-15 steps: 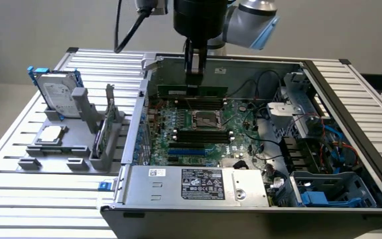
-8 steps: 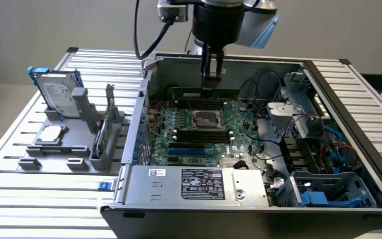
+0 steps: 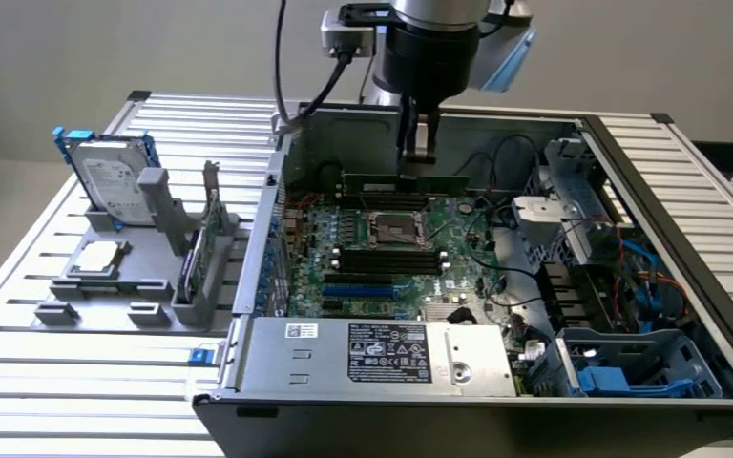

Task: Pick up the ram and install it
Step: 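Pick up the ram and move it above insertion slot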

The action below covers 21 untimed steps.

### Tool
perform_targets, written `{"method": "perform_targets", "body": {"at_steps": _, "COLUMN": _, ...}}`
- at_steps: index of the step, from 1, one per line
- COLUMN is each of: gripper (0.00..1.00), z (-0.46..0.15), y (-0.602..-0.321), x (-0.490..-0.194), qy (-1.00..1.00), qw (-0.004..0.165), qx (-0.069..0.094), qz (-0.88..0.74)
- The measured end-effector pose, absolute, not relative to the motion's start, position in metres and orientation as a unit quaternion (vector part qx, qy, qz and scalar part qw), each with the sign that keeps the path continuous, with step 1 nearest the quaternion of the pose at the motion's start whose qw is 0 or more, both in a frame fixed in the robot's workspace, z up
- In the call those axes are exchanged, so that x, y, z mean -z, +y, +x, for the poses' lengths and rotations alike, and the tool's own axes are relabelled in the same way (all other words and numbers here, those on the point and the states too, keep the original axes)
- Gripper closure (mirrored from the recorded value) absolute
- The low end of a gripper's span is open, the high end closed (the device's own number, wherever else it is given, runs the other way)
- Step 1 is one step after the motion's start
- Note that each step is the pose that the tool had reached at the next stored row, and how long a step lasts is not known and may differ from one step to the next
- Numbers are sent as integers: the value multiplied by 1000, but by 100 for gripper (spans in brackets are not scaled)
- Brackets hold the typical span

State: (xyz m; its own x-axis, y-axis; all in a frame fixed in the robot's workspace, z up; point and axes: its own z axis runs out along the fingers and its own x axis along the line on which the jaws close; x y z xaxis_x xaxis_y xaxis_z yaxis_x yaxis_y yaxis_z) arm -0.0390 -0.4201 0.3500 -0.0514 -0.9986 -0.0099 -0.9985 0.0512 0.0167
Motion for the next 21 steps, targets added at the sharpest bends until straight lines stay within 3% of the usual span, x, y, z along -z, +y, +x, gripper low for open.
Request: {"method": "perform_targets", "body": {"at_steps": 21, "gripper": 86, "z": -38, "y": -408, "x": -321, "qy": -739, "qw": 2, "qx": 10, "qz": 673}}
